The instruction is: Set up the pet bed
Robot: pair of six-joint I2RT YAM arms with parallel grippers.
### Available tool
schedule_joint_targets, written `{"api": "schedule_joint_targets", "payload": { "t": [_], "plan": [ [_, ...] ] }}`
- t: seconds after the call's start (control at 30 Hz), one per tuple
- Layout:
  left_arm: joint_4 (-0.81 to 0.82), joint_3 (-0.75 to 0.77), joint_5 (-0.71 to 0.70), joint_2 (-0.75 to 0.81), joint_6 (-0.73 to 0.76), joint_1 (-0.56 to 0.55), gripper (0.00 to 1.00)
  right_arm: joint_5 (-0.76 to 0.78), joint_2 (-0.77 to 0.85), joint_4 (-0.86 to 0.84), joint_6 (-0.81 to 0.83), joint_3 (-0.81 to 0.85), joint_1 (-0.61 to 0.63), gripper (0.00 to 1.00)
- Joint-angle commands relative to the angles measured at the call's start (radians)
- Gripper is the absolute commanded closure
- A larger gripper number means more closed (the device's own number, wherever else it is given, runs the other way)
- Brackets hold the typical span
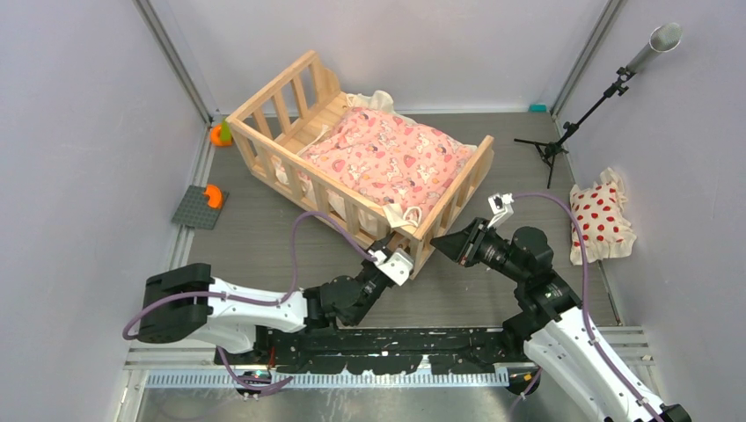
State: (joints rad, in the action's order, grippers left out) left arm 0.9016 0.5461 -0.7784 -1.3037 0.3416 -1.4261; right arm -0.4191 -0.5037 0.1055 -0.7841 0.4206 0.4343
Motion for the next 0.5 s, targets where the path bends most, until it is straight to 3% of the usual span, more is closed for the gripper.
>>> {"api": "schedule_joint_targets", "payload": {
  "t": [0.0, 0.27, 0.47],
  "plan": [
    [0.097, 0.062, 0.003, -0.034, 0.055, 0.012, 0.52, -0.014, 0.012, -0.029, 0.014, -0.006, -0.002, 0.8],
    [0.154, 0.072, -0.019, -0.095, 0.119, 0.017, 0.46, -0.016, 0.01, -0.029, 0.015, -0.009, -0.001, 0.81],
    [0.188, 0.079, -0.014, -0.133, 0.115, 0.033, 0.59, -0.012, 0.01, -0.024, 0.017, -0.012, -0.001, 0.81]
  ]
}}
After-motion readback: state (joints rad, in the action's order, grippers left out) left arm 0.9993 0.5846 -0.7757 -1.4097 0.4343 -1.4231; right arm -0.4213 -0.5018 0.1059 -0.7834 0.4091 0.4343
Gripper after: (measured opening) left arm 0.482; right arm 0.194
